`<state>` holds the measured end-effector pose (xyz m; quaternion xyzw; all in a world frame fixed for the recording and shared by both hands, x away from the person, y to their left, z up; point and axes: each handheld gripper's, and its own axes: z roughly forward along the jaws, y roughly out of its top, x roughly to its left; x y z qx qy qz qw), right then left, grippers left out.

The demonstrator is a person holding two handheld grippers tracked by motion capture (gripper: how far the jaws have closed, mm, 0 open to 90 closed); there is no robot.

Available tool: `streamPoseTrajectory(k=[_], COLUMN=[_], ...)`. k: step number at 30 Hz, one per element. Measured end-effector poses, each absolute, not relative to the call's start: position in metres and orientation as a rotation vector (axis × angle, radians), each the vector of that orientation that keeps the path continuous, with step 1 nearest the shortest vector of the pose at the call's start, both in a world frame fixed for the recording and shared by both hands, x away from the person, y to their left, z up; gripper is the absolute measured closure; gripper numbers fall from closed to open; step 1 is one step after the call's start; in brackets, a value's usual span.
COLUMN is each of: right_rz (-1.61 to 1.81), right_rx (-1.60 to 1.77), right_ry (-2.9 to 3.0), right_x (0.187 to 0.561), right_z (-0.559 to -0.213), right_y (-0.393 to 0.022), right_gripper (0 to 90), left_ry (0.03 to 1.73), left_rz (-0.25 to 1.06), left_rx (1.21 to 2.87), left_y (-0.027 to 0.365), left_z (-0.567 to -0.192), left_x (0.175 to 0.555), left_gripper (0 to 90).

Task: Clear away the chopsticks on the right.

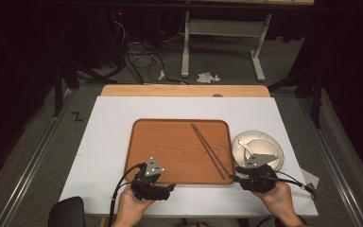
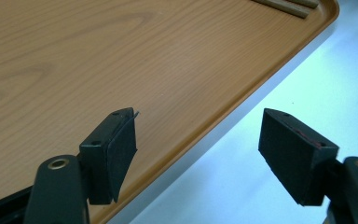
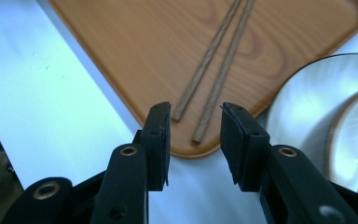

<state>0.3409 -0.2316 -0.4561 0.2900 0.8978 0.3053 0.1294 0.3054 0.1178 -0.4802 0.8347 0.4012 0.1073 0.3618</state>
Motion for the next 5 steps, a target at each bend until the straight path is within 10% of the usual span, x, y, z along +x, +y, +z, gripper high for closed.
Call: streamPoseTrajectory(k=[5], right_rz=[0.891], right_rx=[0.837], right_ry=[2.604], right_x=[0.3421], right_z=[-0.4585], right_y=[-0.2297], right_gripper=[63.4], left_ry=[1.033], left_rz=[0.282], left_rx=[2.142], left_y=[0.1194], left_z=[-0.4787], left_x=[0.3055], left_gripper=[27.6])
